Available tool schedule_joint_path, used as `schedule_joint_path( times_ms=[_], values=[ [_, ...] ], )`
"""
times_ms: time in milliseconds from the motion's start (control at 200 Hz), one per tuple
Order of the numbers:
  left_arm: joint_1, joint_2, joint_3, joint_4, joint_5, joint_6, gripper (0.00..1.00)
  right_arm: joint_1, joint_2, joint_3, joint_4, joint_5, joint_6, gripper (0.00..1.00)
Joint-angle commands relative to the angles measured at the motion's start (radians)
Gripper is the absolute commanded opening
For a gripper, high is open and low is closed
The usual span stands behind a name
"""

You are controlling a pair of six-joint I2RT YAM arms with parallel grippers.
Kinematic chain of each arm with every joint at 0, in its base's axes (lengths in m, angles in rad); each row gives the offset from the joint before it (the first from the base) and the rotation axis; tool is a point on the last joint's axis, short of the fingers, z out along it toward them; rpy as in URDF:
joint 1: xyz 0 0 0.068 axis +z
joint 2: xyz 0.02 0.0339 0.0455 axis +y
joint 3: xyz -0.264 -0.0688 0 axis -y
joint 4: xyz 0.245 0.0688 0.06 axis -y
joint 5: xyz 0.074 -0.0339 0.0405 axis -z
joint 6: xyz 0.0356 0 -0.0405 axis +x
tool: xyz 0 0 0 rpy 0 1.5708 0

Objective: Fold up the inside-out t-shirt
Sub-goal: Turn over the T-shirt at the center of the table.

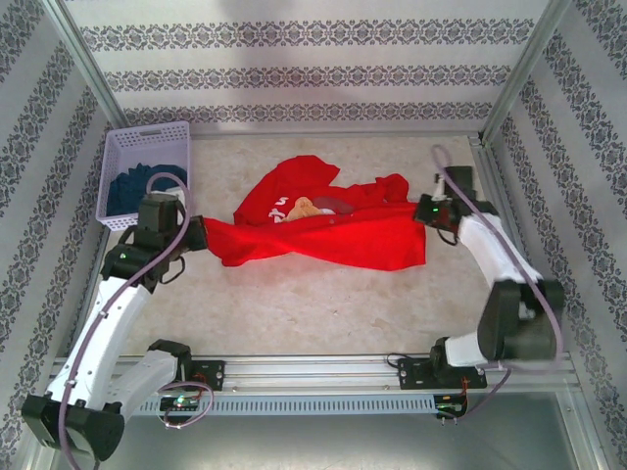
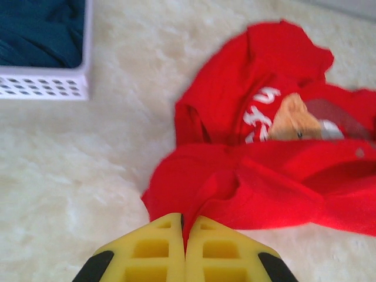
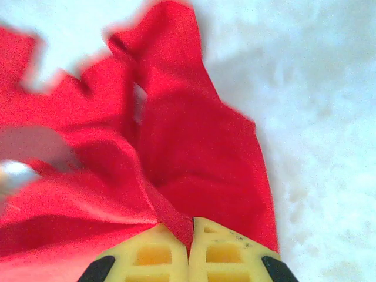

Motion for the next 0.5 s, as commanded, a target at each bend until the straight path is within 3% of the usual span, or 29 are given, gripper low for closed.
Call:
schedule_joint_path(
  times_ms=[0, 105, 200, 500],
  values=[
    [0.078, 0.018, 0.086, 0.062, -0.047, -0.047, 0.00, -0.072, -0.070, -0.051, 0.307, -0.350, 0.186, 0.00],
    [0.120, 0.082, 0.244, 0.077, -0.057, -0.059, 0.00, -0.127, -0.088, 0.065, 0.380, -0.482, 0.277, 0.00],
    [0.124, 0.105, 0.443, 0.076, -0.093, -0.019, 0.00, -0.170, -0.177, 0.128, 0.460, -0.452, 0.342, 0.00],
    [0.124, 0.192, 0.921, -0.009, -0.165, 0.196, 0.00, -0.168, -0.348, 0.361, 0.341, -0.388, 0.171, 0.00]
  ],
)
